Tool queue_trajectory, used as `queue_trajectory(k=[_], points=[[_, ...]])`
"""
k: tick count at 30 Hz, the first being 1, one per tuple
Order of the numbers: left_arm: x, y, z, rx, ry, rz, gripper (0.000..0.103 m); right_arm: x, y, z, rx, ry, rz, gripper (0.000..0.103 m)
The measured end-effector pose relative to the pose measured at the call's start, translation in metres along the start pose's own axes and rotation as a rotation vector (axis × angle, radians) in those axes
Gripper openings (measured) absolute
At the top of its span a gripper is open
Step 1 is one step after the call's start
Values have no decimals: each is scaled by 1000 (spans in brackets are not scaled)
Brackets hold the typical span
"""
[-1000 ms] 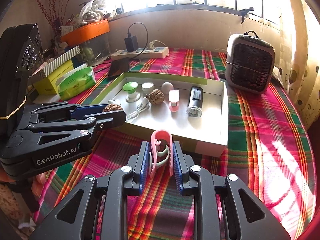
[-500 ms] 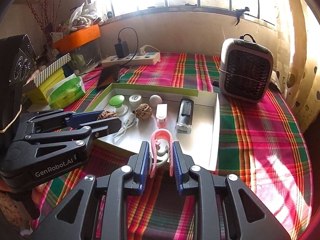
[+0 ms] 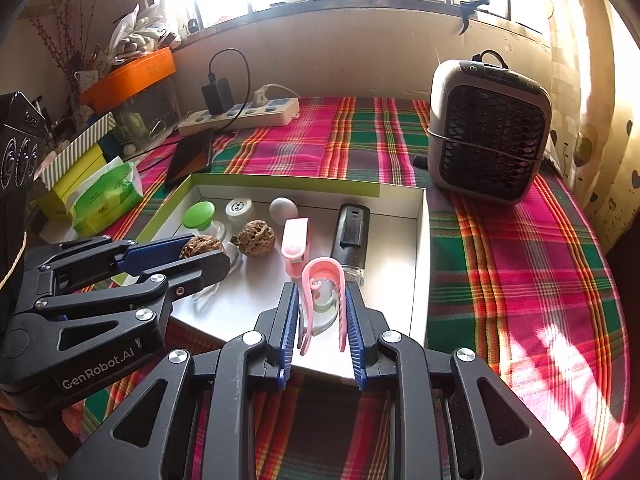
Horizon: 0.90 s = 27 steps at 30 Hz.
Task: Organize objects
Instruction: 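Carry the walnut with the left tool into the box while the right tool carries the pink ring clip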
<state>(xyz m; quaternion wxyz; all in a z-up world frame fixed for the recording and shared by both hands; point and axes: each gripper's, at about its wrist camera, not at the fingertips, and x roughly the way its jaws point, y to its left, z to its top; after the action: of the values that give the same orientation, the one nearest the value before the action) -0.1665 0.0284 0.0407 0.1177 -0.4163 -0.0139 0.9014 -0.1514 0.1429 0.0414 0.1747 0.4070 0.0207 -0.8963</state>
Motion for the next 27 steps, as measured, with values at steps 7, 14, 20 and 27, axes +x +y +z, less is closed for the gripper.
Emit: queue_trajectory(k=[7, 14, 20, 27], points=[[10, 1, 1, -2, 20, 3, 27, 8, -5, 2, 5, 21, -6, 25], [17, 2, 2, -1, 32, 4, 27, 18, -5, 3, 4, 58, 24, 25], [23, 4, 2, -1, 45, 8, 27, 26, -2, 4, -19, 86, 55, 25], [27, 5, 5, 1, 47, 6, 27, 34, -5, 6, -22, 97, 43, 25]])
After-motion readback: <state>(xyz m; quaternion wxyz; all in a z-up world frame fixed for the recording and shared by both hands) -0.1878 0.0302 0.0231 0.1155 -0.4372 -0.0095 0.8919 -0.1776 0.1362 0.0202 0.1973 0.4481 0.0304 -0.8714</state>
